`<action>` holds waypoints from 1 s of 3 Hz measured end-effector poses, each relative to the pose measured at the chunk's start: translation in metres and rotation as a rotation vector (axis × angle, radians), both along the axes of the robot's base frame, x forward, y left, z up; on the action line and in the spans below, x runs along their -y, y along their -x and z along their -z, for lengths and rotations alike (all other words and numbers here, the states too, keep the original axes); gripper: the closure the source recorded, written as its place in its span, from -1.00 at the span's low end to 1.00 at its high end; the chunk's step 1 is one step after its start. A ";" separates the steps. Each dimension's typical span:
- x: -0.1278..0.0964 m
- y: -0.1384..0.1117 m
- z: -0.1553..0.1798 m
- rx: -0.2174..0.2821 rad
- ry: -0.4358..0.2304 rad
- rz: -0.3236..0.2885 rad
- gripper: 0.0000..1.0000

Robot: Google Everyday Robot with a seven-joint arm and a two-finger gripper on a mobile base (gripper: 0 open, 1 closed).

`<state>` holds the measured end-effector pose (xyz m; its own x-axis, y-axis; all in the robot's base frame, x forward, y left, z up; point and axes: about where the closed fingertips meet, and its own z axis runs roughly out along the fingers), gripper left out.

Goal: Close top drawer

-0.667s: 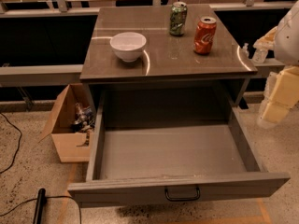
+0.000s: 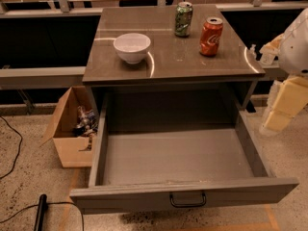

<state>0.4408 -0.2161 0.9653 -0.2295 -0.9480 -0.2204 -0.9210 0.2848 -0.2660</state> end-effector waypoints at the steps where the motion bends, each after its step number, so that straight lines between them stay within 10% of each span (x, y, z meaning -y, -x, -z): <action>1: -0.003 -0.003 0.034 0.039 -0.008 0.008 -1.00; 3: -0.006 0.005 0.105 0.040 -0.026 -0.011 -0.19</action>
Offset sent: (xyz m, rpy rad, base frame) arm 0.0069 0.0096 -0.1223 0.0362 -0.0706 0.0155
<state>0.4363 -0.2105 0.8599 -0.2091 -0.9443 -0.2541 -0.9128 0.2817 -0.2957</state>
